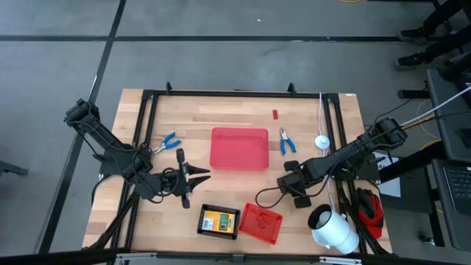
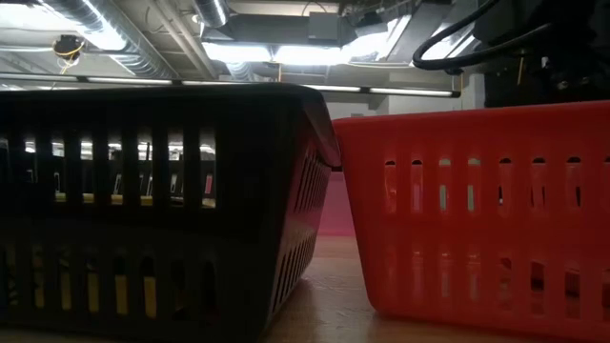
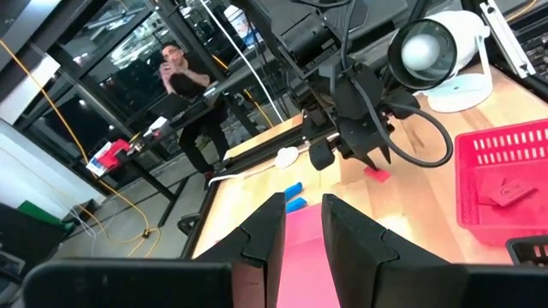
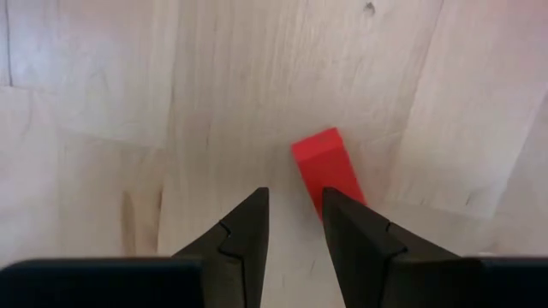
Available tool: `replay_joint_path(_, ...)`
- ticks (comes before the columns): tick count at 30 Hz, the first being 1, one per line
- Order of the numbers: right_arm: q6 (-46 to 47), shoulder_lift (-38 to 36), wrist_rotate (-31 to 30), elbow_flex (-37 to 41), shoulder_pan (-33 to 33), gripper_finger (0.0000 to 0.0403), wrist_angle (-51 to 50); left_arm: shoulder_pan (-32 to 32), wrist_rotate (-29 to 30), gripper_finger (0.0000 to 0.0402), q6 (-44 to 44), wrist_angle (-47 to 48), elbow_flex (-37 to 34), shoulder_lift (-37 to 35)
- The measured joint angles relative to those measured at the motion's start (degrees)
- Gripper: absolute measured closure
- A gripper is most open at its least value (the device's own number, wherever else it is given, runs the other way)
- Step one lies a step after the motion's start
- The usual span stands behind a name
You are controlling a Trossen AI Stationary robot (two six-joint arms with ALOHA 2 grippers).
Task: Pick & Place School Supplies
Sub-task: Put the red eraser into the red bin
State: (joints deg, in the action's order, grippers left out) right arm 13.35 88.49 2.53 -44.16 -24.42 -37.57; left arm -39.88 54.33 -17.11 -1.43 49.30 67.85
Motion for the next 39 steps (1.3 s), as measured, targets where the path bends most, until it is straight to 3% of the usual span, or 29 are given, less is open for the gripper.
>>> replay_joint_path(22, -1.47, 1.42, -1.69, -0.29, 0.1, 0.0289, 0.98, 1.88, -2.82, 0.0325, 1.45, 0.57, 0.0, -0.02)
replay_joint_path(39, -7.11, 2.95, 3.25, -0.28, 6.16, 0.0289, 0.56, 1.86, -2.82, 0.0325, 1.45, 0.55, 0.0, -0.02)
